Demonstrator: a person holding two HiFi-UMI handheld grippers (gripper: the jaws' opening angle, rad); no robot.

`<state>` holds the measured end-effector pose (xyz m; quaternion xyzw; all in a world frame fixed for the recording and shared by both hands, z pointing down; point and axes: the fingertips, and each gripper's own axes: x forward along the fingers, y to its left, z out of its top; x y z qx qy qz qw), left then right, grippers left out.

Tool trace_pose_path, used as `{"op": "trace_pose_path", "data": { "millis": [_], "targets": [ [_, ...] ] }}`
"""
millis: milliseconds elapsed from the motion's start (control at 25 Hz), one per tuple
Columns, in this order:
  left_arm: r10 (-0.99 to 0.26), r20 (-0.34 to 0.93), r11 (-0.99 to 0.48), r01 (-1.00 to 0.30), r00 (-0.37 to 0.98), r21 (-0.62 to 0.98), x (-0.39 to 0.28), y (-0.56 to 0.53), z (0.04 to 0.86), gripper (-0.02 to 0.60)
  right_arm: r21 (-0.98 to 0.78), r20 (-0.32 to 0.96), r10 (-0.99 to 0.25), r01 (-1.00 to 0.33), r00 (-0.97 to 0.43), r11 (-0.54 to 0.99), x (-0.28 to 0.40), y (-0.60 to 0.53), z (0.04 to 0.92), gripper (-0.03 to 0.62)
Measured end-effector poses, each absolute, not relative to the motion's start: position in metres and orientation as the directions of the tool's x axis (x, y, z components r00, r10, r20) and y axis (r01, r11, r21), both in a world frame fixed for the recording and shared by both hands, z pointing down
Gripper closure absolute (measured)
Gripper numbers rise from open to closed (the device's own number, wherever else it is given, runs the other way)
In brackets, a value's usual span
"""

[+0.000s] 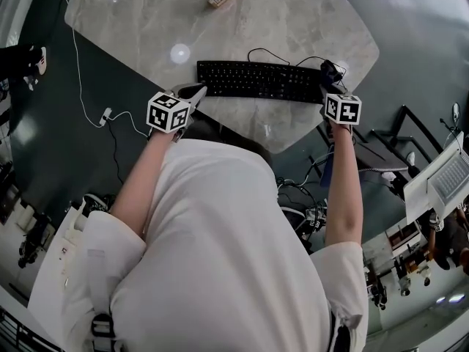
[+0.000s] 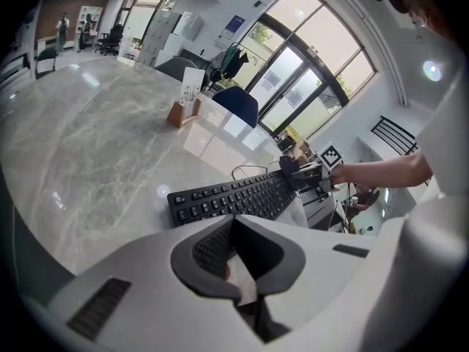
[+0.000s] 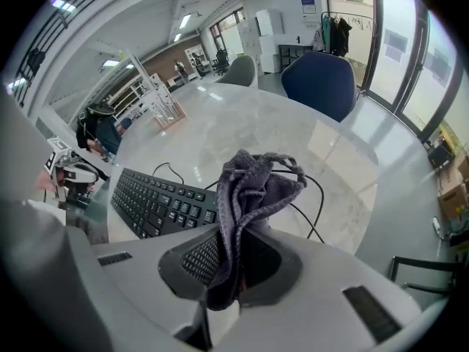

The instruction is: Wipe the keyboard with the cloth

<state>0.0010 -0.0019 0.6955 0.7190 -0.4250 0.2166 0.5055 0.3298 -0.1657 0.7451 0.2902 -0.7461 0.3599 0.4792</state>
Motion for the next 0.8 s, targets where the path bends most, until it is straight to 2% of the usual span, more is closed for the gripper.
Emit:
{"op": "trace_pose_path", "data": {
  "millis": [800],
  "targets": [
    [-0.443,0.731,-0.092,-0.837,0.519,0.539,-0.022,0.023,0.685,0.575,-0.317,0.894,-0.116,-0.795,-0.432,0.518,0.259,-0.142,0.744,0.536]
  ]
}}
